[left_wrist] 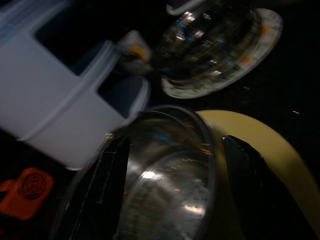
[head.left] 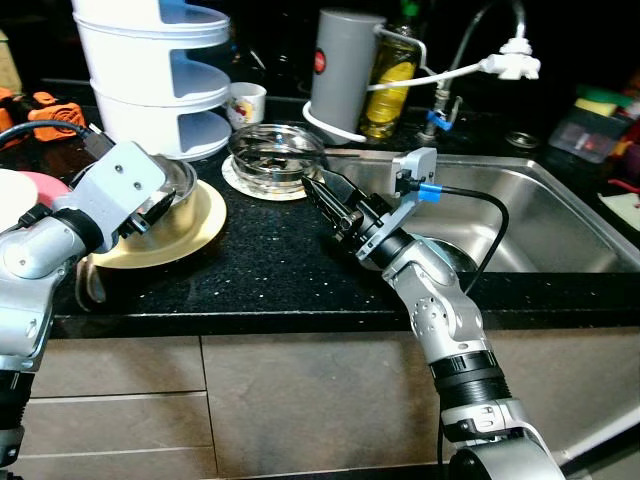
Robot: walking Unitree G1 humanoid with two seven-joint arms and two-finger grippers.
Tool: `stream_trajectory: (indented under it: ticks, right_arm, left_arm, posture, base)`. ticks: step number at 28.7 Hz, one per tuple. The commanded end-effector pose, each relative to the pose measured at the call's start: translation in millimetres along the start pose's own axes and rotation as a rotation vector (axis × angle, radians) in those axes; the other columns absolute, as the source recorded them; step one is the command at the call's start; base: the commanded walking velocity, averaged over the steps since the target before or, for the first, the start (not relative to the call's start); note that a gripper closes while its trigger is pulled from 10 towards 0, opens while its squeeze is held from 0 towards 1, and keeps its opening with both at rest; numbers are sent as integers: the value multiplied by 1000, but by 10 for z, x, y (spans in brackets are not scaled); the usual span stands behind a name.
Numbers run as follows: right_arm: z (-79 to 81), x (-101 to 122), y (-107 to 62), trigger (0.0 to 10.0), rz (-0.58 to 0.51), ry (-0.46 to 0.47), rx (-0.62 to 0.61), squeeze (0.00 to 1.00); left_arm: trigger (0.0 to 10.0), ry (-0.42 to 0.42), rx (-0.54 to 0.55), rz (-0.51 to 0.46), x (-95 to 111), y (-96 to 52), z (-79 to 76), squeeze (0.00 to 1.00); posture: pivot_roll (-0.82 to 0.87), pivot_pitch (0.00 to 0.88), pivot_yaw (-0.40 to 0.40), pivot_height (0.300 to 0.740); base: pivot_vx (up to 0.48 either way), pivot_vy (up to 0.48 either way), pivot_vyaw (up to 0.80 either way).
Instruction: Kitchen organization
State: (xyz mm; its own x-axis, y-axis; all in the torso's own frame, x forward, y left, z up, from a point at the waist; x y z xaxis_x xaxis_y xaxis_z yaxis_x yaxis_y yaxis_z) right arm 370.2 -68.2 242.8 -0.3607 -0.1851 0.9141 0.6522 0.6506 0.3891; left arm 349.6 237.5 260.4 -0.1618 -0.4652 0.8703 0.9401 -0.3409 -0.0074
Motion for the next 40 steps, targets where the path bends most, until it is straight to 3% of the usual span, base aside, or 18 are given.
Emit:
stream_trajectory:
  ticks: [1,8,11,14,16,18,26,27,29,30,31,32,40]
  right_arm:
    - [-9,3,-24,10000,14,-19,-3,0]
    - [-32,13,-39,10000,21,-33,-11,0]
    - [-39,13,-44,10000,25,-37,-18,0]
    - [-37,11,-44,10000,26,-38,-19,0]
    - [-32,5,-48,10000,32,-39,-23,0]
    - [-34,5,-50,10000,33,-39,-25,0]
    - [-51,1,-55,10000,41,-41,-39,0]
    - [-49,0,-55,10000,41,-41,-39,0]
    - [-49,0,-55,10000,41,-41,-39,0]
    - [-45,-1,-54,10000,41,-40,-38,0]
    - [-45,-1,-54,10000,41,-40,-38,0]
    - [-24,0,-52,10000,39,-40,-26,0]
    - [229,41,-114,10000,7,-55,169,0]
  left_arm:
    - [10000,2,-53,36,-29,12,5,0]
    - [10000,21,-210,165,-142,-10,33,0]
    - [10000,44,-271,231,-131,-50,153,0]
    - [10000,51,-281,248,-129,-61,190,0]
    - [10000,67,-344,360,-189,-145,250,0]
    - [10000,70,-371,408,-223,-186,269,0]
    - [10000,95,-433,497,-293,-263,299,0]
    - [8196,98,-434,501,-291,-264,314,0]
    - [8196,98,-434,501,-291,-264,314,0]
    - [3098,107,-430,501,-285,-259,331,0]
    - [3098,107,-430,501,-285,-259,331,0]
    - [0,113,-421,493,-269,-245,348,0]
    - [0,121,-415,472,-237,-195,355,0]
  posture:
    - [126,0,-116,740]
    - [123,0,-115,740]
    - [125,0,-115,740]
    - [125,0,-115,740]
    - [125,0,-116,740]
    - [125,0,-116,740]
    - [128,0,-117,740]
    - [129,0,-118,740]
    - [129,0,-118,740]
    - [129,0,-118,740]
    - [129,0,-118,740]
    - [132,0,-119,740]
    - [129,0,-118,740]
  base:
    - [0,0,0]
    - [0,0,0]
    - [0,0,0]
    - [0,0,0]
    - [0,0,0]
    - [0,0,0]
    - [0,0,0]
    - [0,0,0]
    - [0,0,0]
    - [0,0,0]
    - [0,0,0]
    - [0,0,0]
    - [0,0,0]
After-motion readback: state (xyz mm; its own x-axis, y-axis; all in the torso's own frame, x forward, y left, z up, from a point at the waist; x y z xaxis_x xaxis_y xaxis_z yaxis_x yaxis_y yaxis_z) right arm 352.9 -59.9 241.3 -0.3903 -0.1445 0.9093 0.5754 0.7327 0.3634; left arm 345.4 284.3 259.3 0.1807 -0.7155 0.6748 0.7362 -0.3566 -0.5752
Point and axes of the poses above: a point about 5 cm out from each wrist's last joint towards the gripper, its own y axis pointing out of the wrist towards the gripper, its own x axis along the axis of the wrist's last joint, z = x × y, the point moved 3 cm from there along y, pointing out of the wrist towards the gripper, and after that the axes turned 15 degrees about -y, right-handed, at the moved point
